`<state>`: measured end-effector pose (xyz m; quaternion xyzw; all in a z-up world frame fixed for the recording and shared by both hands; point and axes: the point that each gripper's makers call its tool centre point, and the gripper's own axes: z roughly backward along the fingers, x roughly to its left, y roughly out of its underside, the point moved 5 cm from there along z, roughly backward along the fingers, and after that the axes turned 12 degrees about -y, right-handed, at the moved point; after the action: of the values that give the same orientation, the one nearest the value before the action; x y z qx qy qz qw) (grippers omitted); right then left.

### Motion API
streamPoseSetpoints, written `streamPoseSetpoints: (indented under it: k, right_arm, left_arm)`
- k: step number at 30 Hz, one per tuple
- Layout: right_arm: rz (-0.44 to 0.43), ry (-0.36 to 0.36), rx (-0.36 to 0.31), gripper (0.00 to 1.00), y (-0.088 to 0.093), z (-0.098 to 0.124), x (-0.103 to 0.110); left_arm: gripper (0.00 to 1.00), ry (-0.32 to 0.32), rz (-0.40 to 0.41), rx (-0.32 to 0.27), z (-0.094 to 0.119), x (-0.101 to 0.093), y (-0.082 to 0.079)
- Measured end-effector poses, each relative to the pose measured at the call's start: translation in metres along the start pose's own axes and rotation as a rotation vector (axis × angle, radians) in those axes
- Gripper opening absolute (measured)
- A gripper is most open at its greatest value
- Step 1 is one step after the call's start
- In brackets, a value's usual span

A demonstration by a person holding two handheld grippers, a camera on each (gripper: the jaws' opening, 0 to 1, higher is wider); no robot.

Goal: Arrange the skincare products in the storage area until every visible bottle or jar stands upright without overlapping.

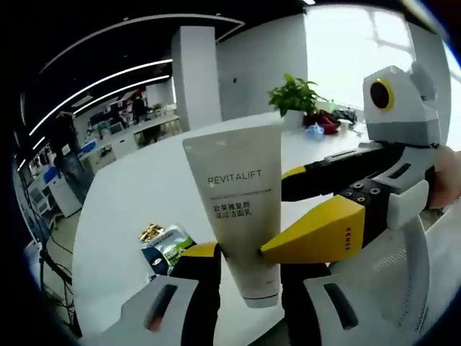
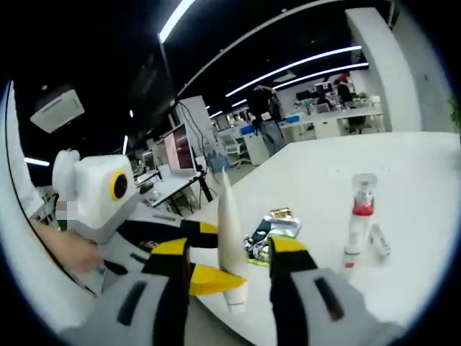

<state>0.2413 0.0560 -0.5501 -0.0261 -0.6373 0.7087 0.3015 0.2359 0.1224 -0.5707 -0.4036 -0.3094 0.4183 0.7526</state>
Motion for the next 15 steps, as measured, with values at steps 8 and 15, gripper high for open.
streamPoseSetpoints:
  k: [8,15]
  right_arm:
    - [-0.03,0.021,0.011,0.33,0.002,0.001,-0.006]
    - [-0.048,0.034,0.002,0.25,0.002,0.003,-0.009]
  left_arm:
    - [0.29,0.028,-0.035,-0.009,0.0,-0.009,-0.003]
    - [0.29,0.041,-0.049,-0.014,0.001,-0.013,-0.005]
